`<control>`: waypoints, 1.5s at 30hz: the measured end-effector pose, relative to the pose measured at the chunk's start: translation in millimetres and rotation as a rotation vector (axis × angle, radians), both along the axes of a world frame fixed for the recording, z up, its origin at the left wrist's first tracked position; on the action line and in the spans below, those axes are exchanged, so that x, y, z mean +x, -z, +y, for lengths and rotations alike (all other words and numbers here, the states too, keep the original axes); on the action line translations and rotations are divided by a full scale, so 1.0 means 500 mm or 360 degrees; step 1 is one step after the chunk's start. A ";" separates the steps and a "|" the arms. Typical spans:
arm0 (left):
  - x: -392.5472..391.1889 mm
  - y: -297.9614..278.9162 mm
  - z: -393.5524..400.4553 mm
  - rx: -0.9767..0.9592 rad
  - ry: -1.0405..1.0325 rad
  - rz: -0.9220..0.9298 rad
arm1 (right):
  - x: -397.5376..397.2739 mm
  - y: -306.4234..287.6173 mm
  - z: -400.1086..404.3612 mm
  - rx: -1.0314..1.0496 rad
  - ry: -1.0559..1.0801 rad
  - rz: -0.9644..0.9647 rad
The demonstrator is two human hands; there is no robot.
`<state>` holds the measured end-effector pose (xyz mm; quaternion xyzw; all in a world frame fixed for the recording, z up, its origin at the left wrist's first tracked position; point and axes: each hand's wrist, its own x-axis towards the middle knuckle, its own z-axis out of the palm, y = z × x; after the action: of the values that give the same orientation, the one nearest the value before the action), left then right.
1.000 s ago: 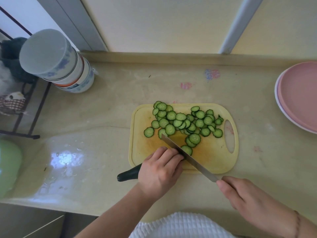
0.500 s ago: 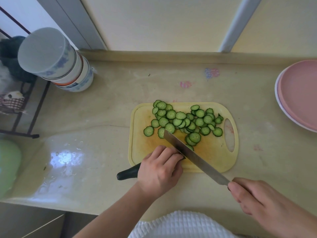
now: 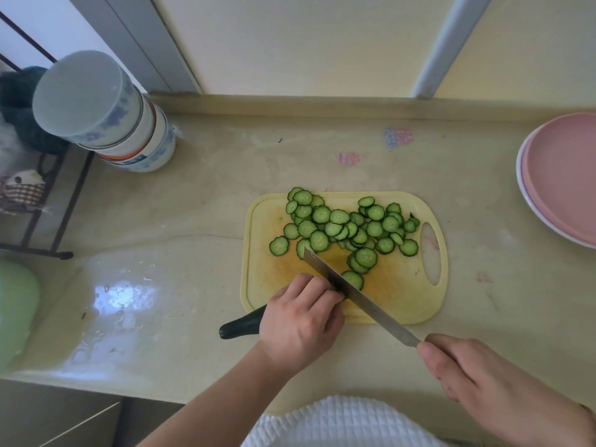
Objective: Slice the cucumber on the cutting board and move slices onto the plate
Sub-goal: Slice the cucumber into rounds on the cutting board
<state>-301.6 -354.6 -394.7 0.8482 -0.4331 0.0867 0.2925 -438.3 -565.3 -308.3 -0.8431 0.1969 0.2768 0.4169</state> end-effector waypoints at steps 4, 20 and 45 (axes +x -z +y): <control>0.000 -0.001 -0.001 -0.0003 -0.0007 0.0000 | -0.001 0.032 0.011 -0.0040 -0.0006 -0.0046; 0.002 -0.003 -0.003 -0.0030 -0.0026 0.0005 | 0.026 0.013 -0.027 -0.0072 -0.0011 -0.0070; 0.001 -0.004 -0.003 0.0006 -0.0038 0.0005 | 0.016 -0.003 -0.006 0.0049 -0.0041 0.0017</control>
<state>-301.2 -356.0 -392.4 0.8540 -0.4225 0.0880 0.2906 -430.4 -568.5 -306.6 -0.8375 0.1841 0.2897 0.4253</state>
